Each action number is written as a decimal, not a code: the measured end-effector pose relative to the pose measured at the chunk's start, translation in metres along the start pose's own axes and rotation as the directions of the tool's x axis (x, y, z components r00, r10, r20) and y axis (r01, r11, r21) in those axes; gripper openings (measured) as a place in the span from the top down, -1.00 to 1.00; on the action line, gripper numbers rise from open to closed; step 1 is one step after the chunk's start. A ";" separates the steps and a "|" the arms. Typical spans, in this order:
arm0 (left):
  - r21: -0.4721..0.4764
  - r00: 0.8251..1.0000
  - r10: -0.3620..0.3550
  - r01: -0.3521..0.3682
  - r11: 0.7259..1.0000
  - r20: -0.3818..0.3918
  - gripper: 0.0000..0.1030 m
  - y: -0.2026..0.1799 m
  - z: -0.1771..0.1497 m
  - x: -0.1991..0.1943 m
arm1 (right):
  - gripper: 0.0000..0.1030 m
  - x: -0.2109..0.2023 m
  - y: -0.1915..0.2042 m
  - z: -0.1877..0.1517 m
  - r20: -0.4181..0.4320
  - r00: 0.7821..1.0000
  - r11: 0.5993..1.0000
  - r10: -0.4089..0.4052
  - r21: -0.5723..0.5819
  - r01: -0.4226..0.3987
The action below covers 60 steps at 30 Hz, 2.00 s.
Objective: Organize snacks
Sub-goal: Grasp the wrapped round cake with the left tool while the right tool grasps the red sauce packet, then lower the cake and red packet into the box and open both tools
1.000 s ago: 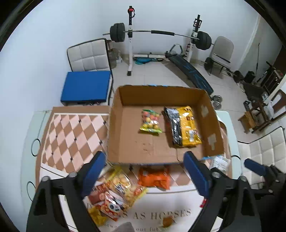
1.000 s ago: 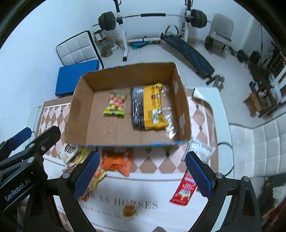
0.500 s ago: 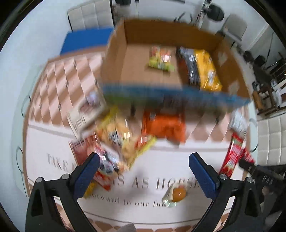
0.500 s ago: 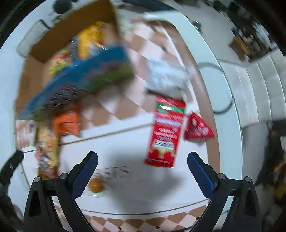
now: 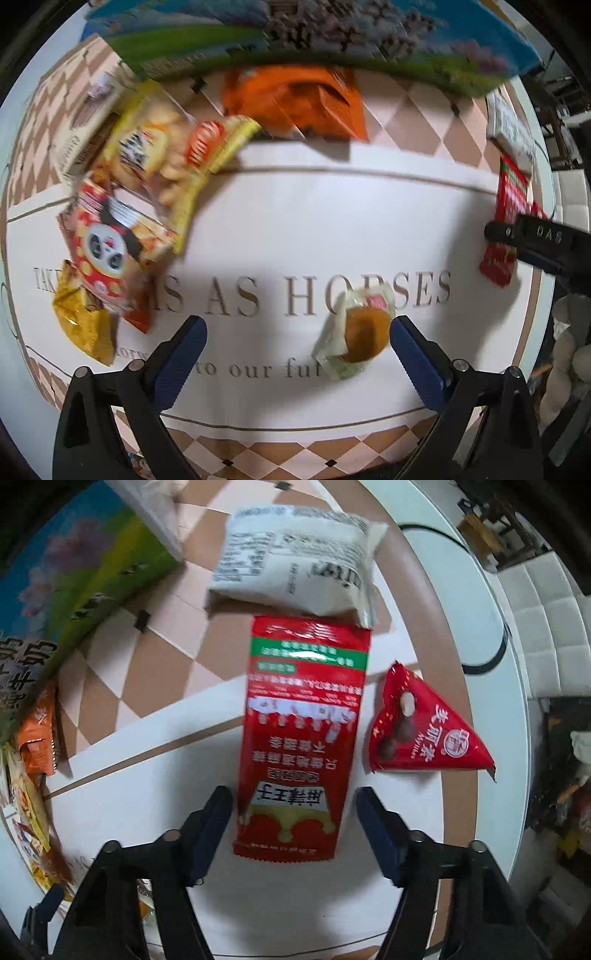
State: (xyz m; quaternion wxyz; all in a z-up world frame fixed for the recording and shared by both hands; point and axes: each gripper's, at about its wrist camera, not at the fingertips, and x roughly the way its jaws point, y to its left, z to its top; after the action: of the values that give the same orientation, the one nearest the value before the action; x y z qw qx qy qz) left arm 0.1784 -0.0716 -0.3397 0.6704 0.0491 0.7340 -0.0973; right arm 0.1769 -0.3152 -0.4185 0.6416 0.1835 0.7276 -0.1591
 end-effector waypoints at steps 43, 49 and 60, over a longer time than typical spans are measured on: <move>0.070 0.993 -0.048 0.040 0.997 0.108 0.26 -0.042 -0.028 -0.040 | 0.29 -0.026 0.018 -0.110 0.049 0.996 0.978 0.077 -0.200 -0.066; 0.059 0.974 -0.109 0.099 0.993 0.200 0.26 -0.033 -0.015 -0.100 | 0.29 -0.076 0.015 -0.099 0.106 0.980 0.962 0.166 -0.236 -0.138; 0.003 0.939 -0.115 0.121 0.993 0.324 0.26 0.002 0.094 -0.182 | 0.29 -0.184 0.102 -0.014 0.219 0.916 0.908 0.336 -0.333 -0.253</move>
State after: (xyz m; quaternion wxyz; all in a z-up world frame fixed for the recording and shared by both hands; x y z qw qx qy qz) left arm 0.2884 -0.0786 -0.1668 0.7751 -0.0174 0.6164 -0.1379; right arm 0.2329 -0.2302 -0.2342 0.7721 0.1696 0.6118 0.0284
